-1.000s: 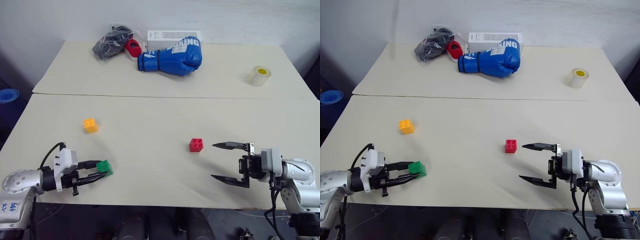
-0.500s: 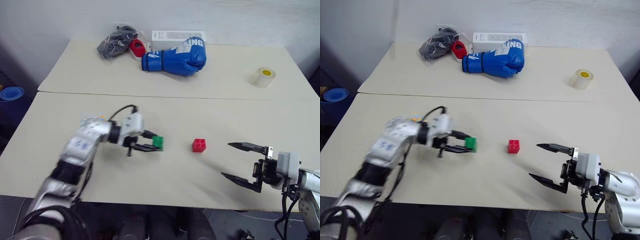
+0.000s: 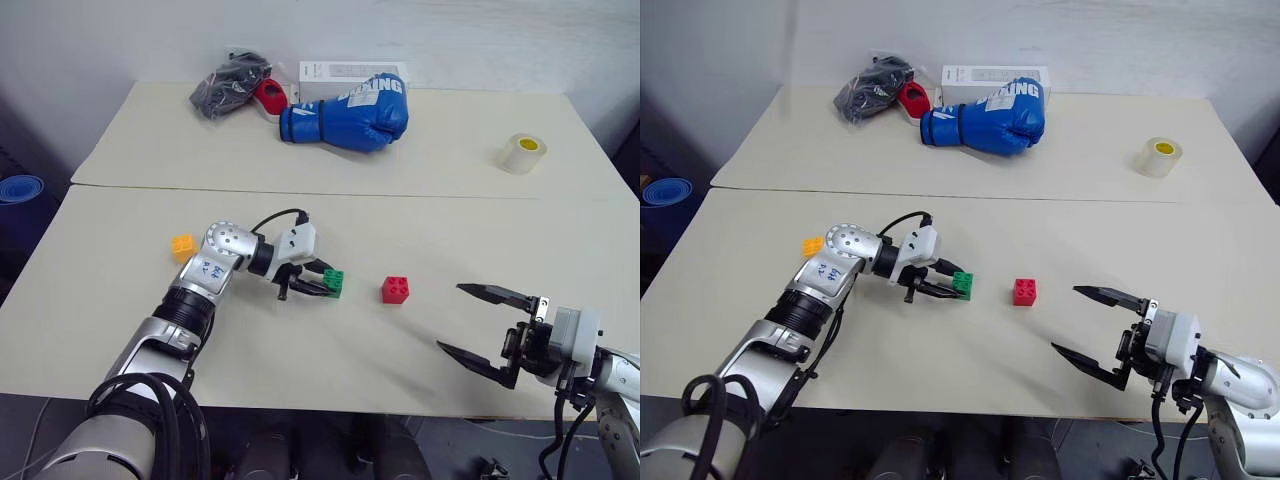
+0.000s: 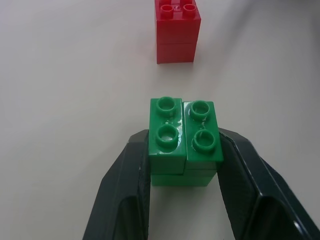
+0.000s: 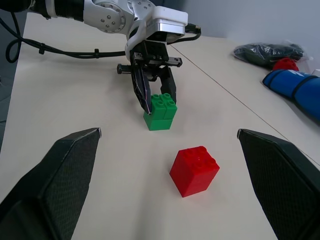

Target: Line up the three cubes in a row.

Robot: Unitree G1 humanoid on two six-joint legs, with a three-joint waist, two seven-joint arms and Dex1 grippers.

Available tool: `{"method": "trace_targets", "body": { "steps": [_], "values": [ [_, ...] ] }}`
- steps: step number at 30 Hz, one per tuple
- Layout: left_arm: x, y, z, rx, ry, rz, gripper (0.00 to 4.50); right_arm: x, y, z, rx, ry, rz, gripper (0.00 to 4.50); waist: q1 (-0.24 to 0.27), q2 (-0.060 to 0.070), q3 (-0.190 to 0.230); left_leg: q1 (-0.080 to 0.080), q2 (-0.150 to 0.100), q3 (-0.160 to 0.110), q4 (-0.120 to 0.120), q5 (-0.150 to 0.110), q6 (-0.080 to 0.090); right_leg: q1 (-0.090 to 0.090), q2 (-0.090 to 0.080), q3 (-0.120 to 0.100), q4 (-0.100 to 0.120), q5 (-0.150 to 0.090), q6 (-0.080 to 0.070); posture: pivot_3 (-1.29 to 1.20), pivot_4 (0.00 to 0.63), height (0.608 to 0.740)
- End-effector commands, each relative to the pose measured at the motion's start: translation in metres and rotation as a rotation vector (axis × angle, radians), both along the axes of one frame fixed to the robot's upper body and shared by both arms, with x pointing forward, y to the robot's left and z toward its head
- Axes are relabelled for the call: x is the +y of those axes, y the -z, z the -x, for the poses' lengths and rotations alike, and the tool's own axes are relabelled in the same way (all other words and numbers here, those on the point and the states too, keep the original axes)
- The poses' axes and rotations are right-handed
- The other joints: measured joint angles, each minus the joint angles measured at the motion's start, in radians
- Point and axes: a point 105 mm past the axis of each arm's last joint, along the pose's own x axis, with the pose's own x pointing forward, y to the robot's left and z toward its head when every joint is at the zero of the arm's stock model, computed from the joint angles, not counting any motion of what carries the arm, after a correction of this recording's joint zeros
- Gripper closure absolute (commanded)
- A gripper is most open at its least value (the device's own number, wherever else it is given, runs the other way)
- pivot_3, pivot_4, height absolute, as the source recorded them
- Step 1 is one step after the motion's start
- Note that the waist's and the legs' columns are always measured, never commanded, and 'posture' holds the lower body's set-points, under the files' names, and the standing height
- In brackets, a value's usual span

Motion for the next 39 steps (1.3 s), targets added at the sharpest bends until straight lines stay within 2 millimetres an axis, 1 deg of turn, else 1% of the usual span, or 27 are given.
{"method": "trace_targets", "body": {
  "steps": [1,3,6,7,9,11,13,15,17,19,21,22,23,26,28,29,30,32,34,36,39],
  "values": [
    [0.010,0.006,0.003,0.008,-0.021,-0.027,3.03,0.005,-0.009,0.000,-0.039,-0.011,-0.007,0.00,-0.002,0.000,0.000,0.000,0.000,0.000,0.000,0.000,0.000,0.000,0.000,0.000,0.000,0.000,0.000,0.00,0.150,0.740],
    [0.010,0.005,0.005,0.016,-0.027,-0.004,2.31,0.006,-0.009,-0.002,-0.040,-0.012,-0.007,0.00,-0.003,0.000,0.000,0.000,0.000,0.000,0.000,0.000,0.000,0.000,0.000,0.000,0.001,0.000,0.000,0.00,0.150,0.740],
    [0.009,0.000,0.007,-0.005,-0.029,0.043,1.37,0.007,-0.010,-0.006,-0.042,-0.018,-0.009,0.00,-0.001,0.000,0.000,0.000,0.000,0.000,0.001,0.000,0.000,0.000,0.000,0.000,0.001,0.000,0.000,0.00,0.150,0.740],
    [0.012,-0.002,0.008,-0.018,-0.023,0.046,1.04,0.008,-0.010,-0.007,-0.043,-0.021,-0.009,0.00,-0.001,0.000,0.000,-0.001,0.000,-0.001,0.002,0.000,0.000,0.000,0.000,-0.001,0.001,0.000,0.000,0.00,0.150,0.740],
    [0.019,-0.004,0.010,-0.028,-0.027,0.045,0.52,0.008,-0.010,-0.008,-0.044,-0.027,-0.008,0.00,0.001,0.000,0.000,-0.002,0.000,-0.001,0.003,-0.001,0.000,0.000,0.000,-0.001,0.001,0.000,0.000,0.00,0.150,0.740],
    [0.027,-0.009,0.012,-0.055,-0.040,0.045,0.52,0.008,-0.009,-0.008,-0.044,-0.033,-0.007,0.00,0.002,0.000,0.000,-0.002,0.000,-0.003,0.004,-0.001,0.001,0.000,-0.001,-0.002,0.001,0.000,0.000,0.00,0.150,0.740],
    [0.038,-0.021,0.015,-0.084,-0.070,0.089,0.52,0.007,-0.009,-0.010,-0.045,-0.038,-0.007,0.00,0.000,0.000,0.000,-0.003,0.000,-0.003,0.004,-0.001,0.001,0.000,-0.001,-0.002,0.001,0.000,0.000,0.00,0.150,0.740],
    [0.062,-0.034,0.025,-0.119,-0.133,0.152,0.52,0.007,-0.009,-0.012,-0.049,-0.046,-0.018,0.00,-0.007,0.000,0.000,-0.002,0.000,-0.003,0.004,-0.001,0.001,0.000,-0.001,-0.002,0.001,0.000,0.000,0.00,0.150,0.740],
    [0.080,-0.038,0.036,-0.129,-0.188,0.191,0.52,0.008,-0.008,-0.013,-0.050,-0.059,-0.027,0.00,-0.015,0.000,0.000,-0.002,0.001,-0.003,0.004,-0.002,0.000,0.000,-0.008,-0.002,0.002,-0.001,-0.001,0.00,0.150,0.740],
    [0.100,-0.040,0.048,-0.130,-0.277,0.256,0.52,0.012,-0.009,-0.013,-0.053,-0.075,-0.044,0.00,-0.018,0.000,0.000,-0.001,0.001,-0.003,0.004,-0.002,0.000,0.000,-0.008,-0.003,0.003,-0.001,-0.002,0.00,0.150,0.740],
    [0.123,-0.032,0.064,-0.127,-0.366,0.260,0.52,0.016,-0.009,-0.014,-0.054,-0.089,-0.063,0.00,-0.023,0.000,0.000,-0.001,0.001,-0.003,0.004,-0.002,0.000,0.000,-0.009,-0.003,0.003,-0.001,-0.002,0.00,0.150,0.740],
    [0.139,-0.027,0.070,-0.122,-0.457,0.288,0.52,0.018,-0.009,-0.014,-0.054,-0.095,-0.077,0.00,-0.024,0.000,0.000,-0.001,0.001,-0.004,0.004,-0.002,0.000,0.001,-0.010,-0.004,0.002,-0.001,-0.002,0.00,0.150,0.740],
    [0.150,-0.023,0.075,-0.119,-0.524,0.307,0.52,0.019,-0.009,-0.014,-0.055,-0.098,-0.087,0.00,-0.026,0.000,0.000,-0.001,0.001,-0.004,0.004,-0.002,0.000,0.001,-0.010,-0.004,0.002,-0.001,-0.002,0.00,0.150,0.740],
    [0.212,-0.010,0.094,-0.181,-0.902,0.444,0.02,0.024,-0.005,-0.015,-0.054,-0.120,-0.115,0.00,-0.025,0.000,0.000,0.000,0.001,-0.004,0.004,-0.003,0.000,0.002,-0.011,-0.003,0.002,-0.001,-0.002,0.00,0.150,0.740],
    [0.234,-0.003,0.105,-0.194,-1.035,0.474,0.02,0.026,-0.004,-0.015,-0.053,-0.127,-0.121,0.00,-0.020,0.000,0.000,0.000,0.001,-0.004,0.004,-0.004,0.001,0.002,-0.012,-0.003,-0.001,-0.001,-0.002,0.00,0.150,0.740],
    [0.253,0.005,0.116,-0.189,-1.145,0.494,0.02,0.027,-0.002,-0.016,-0.054,-0.130,-0.125,0.00,-0.014,0.000,0.000,0.000,0.001,-0.005,0.004,-0.004,0.001,0.002,-0.012,-0.004,-0.002,-0.001,-0.002,0.00,0.150,0.740],
    [0.268,0.011,0.126,-0.195,-1.230,0.503,0.02,0.028,-0.001,-0.016,-0.055,-0.132,-0.130,0.00,-0.010,-0.001,0.000,0.000,0.000,-0.005,0.004,-0.004,0.001,0.002,-0.013,-0.004,-0.002,-0.001,-0.002,0.00,0.150,0.740],
    [0.287,0.020,0.141,-0.194,-1.347,0.523,0.02,0.030,0.000,-0.017,-0.058,-0.135,-0.137,0.00,-0.003,-0.001,0.000,0.000,0.000,-0.005,0.004,-0.006,0.001,0.002,-0.013,-0.004,-0.003,-0.001,-0.002,0.00,0.150,0.740],
    [0.296,0.019,0.149,-0.214,-1.418,0.569,0.02,0.032,0.000,-0.018,-0.066,-0.135,-0.147,0.00,0.002,-0.001,0.000,0.000,0.000,-0.004,0.004,-0.007,0.001,0.002,-0.013,-0.003,-0.003,-0.001,-0.002,0.00,0.150,0.740],
    [0.299,0.017,0.151,-0.238,-1.445,0.588,0.02,0.033,0.000,-0.019,-0.070,-0.134,-0.152,0.00,0.004,-0.001,-0.001,0.000,0.000,-0.004,0.004,-0.007,0.002,0.002,-0.013,-0.003,-0.003,-0.001,-0.002,0.00,0.150,0.740],
    [0.291,0.006,0.137,-0.272,-1.439,0.640,0.02,0.036,0.000,-0.020,-0.073,-0.133,-0.157,0.00,0.004,-0.002,-0.001,0.000,0.000,-0.005,0.004,-0.008,0.001,0.002,-0.013,-0.004,-0.003,-0.001,-0.002,0.00,0.150,0.740]
  ]
}}
